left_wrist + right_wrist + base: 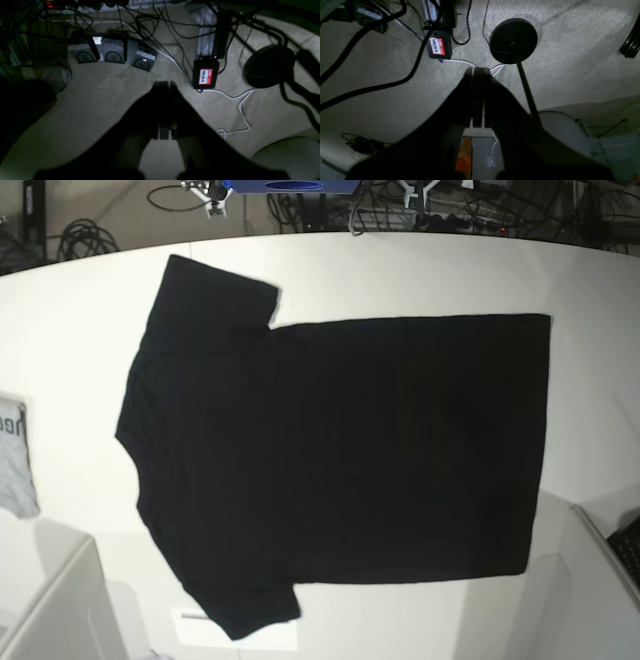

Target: Fold the T-shirt properly

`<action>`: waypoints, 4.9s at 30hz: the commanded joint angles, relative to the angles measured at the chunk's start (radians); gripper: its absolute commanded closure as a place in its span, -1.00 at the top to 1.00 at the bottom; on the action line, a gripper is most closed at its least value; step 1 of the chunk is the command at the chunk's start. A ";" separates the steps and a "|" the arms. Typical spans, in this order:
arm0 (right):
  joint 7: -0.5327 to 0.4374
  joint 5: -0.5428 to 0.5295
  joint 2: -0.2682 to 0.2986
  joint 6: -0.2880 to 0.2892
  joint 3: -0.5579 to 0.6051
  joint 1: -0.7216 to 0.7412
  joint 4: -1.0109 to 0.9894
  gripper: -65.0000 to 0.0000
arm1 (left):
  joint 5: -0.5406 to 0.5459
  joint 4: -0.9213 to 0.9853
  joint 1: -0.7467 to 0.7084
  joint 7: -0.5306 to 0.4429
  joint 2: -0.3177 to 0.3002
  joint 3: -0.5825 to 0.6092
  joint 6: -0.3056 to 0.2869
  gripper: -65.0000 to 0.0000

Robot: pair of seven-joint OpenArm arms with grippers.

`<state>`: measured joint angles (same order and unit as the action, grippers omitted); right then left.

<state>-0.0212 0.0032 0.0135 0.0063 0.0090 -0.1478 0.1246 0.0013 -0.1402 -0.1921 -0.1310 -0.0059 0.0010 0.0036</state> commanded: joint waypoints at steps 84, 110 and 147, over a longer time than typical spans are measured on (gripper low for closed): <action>0.427 -0.176 -0.140 -0.010 -0.507 -0.758 1.900 -1.00 | 0.403 -1.607 -1.117 -0.123 -0.311 -0.103 0.002 -1.00; 1.016 -0.673 -0.132 0.403 -0.732 -0.258 1.849 0.03 | 0.412 -1.774 -0.898 -0.200 -0.110 -0.533 0.002 -0.04; 1.071 -0.676 -0.059 0.564 -0.734 -0.178 1.431 -0.25 | 0.802 -1.604 -0.399 0.905 -0.096 -1.156 -0.630 0.62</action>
<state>0.9871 -0.7383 -0.0467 0.5850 -0.7269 -0.3111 1.5627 0.7902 -1.7313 -0.5850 0.7887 -0.0902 -1.1503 -0.6212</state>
